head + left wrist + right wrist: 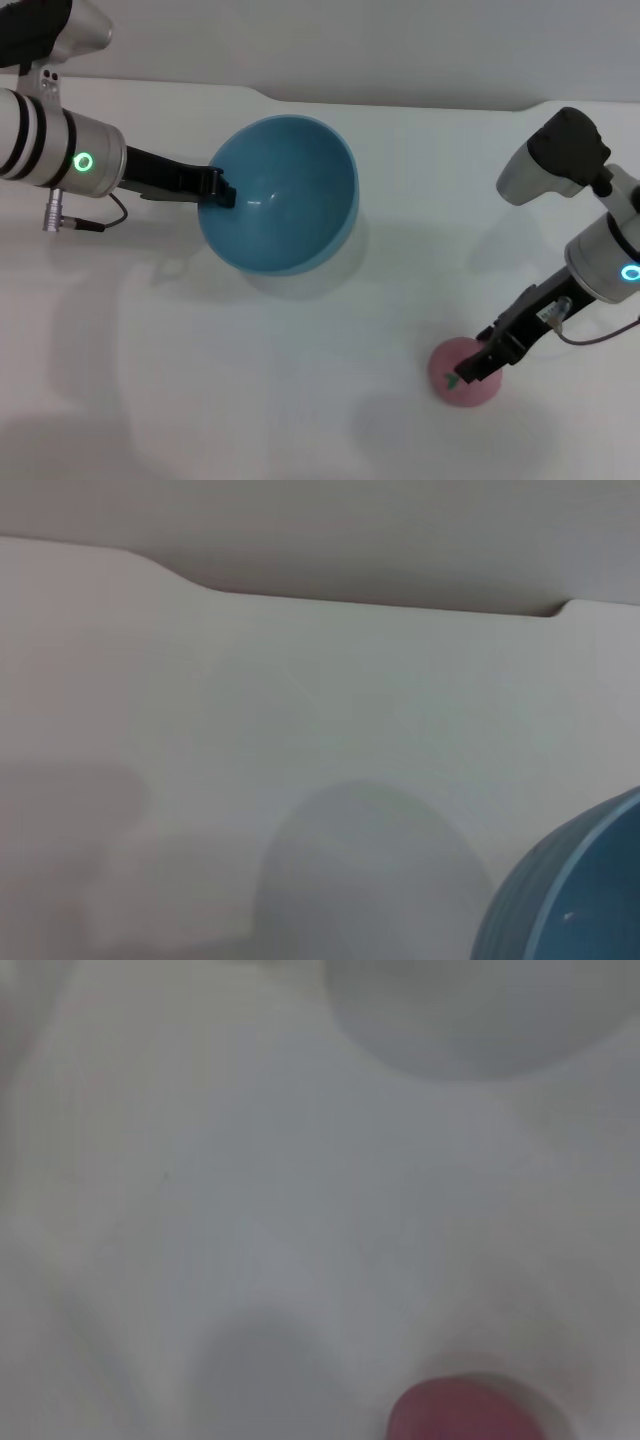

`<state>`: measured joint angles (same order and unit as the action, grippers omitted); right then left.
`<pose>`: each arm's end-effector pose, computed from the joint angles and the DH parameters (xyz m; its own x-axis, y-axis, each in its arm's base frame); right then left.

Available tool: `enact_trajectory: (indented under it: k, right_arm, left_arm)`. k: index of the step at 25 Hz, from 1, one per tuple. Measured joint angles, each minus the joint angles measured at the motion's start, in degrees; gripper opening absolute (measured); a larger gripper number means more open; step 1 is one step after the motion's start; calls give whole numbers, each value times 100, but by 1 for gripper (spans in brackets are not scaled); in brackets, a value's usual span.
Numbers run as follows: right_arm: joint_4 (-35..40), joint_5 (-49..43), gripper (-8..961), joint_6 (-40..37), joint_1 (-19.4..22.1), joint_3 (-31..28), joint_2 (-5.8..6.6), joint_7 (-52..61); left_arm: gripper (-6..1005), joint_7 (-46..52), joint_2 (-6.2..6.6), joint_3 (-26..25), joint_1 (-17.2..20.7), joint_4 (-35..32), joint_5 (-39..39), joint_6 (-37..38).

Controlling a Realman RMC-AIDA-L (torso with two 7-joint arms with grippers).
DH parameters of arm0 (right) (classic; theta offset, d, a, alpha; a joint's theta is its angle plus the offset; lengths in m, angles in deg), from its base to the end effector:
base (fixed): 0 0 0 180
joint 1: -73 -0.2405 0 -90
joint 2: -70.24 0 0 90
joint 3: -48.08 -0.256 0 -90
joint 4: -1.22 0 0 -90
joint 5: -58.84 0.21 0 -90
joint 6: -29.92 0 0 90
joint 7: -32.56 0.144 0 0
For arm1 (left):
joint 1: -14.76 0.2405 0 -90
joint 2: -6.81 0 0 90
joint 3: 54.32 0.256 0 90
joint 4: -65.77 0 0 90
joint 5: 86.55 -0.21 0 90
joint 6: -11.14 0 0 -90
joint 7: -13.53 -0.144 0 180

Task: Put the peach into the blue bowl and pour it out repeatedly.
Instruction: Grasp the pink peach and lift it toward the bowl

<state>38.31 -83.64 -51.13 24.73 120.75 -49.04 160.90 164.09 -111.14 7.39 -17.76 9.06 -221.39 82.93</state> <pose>0.2187 0.3559 -0.0678 0.7101 -0.6200 0.3338 -0.6095 -0.7786 -0.1495 -0.2507 0.3817 0.0088 0.3735 0.8801 0.2931 0.9120 -0.2908 -0.2891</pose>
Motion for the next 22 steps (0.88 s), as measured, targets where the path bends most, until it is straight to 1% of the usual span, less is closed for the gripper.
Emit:
enact_trajectory:
  k: [9,12,15,17,18,19,21,22]
  right_arm:
    - [-12,220,526,394,81,592,2,-169]
    - [-13,228,497,474,98,639,2,-350]
    - [65,425,468,479,181,580,6,-684]
    - [103,497,398,465,208,539,12,-749]
    - [217,585,364,440,295,330,20,-928]
    - [217,585,329,440,295,330,20,-928]
    - [324,637,259,388,395,-4,28,-1166]
    - [377,680,248,309,444,-225,32,-1308]
  left_arm:
    - [-1,44,17,143,-22,-22,-21,20]
    - [-1,44,33,198,-50,-33,-99,72]
    - [0,44,34,353,-107,-77,-381,129]
    - [0,44,31,421,-128,-78,-442,147]
    - [0,44,30,523,-155,-80,-524,162]
    - [0,44,25,622,-179,-80,-590,177]
    - [0,45,15,807,-229,-83,-696,182]
    - [0,63,11,922,-261,-85,-744,183]
